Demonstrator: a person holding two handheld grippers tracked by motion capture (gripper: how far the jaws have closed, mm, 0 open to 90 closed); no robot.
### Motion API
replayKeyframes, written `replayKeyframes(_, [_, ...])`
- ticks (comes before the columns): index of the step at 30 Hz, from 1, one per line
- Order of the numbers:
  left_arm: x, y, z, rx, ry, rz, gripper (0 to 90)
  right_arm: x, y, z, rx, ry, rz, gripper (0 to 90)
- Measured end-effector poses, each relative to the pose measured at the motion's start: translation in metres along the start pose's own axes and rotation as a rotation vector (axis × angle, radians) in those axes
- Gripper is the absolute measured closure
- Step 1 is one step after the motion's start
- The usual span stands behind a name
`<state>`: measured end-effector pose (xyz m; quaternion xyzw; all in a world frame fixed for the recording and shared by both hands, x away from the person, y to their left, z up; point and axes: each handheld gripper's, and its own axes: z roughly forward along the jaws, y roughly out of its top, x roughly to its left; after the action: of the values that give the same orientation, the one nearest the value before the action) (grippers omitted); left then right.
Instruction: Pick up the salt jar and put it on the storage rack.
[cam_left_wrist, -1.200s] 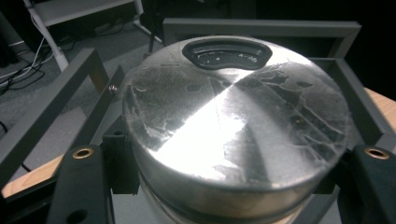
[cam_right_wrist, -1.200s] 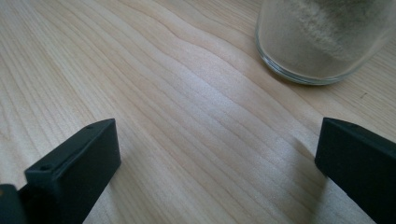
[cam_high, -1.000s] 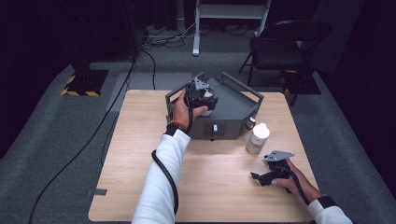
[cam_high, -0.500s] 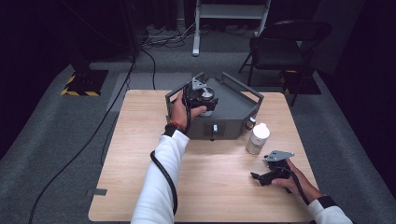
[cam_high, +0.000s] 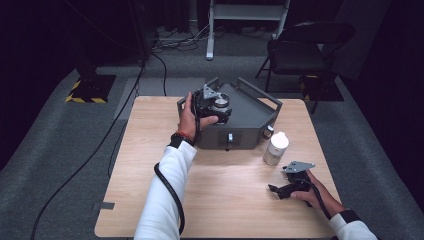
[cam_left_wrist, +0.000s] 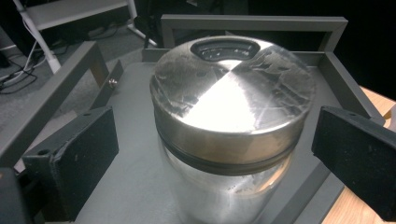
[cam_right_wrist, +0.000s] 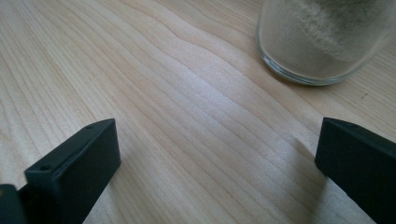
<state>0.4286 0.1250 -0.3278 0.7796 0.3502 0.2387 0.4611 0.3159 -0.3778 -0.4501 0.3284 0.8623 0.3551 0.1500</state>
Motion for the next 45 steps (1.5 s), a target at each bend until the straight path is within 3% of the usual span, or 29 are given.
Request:
replayKeyframes(5, [-0.011, 0.010, -0.008, 0.014, 0.024, 0.096, 0.2, 0.000, 0.000, 0.000, 0.000, 0.000, 0.000, 0.0])
replayKeyframes(9, [-0.018, 0.014, -0.016, 0.020, 0.033, 0.148, 0.3, 0.000, 0.000, 0.000, 0.000, 0.000, 0.000, 0.0])
replayKeyframes(11, [-0.018, 0.014, -0.022, 0.010, 0.026, 0.144, 0.2, 0.000, 0.000, 0.000, 0.000, 0.000, 0.000, 0.0])
replayKeyframes(22, [-0.024, 0.007, -0.047, 0.008, 0.041, 0.206, 0.3, 0.000, 0.001, 0.000, 0.001, -0.001, 0.001, 0.0])
replayKeyframes(38, [-0.030, -0.013, -0.081, -0.014, 0.023, 0.228, 0.8, 0.000, 0.001, 0.001, 0.001, -0.001, 0.004, 0.0])
replayKeyframes(45, [-0.033, -0.022, -0.089, 0.004, 0.000, 0.246, 0.5, 0.000, 0.001, 0.001, 0.001, -0.002, 0.004, 0.0])
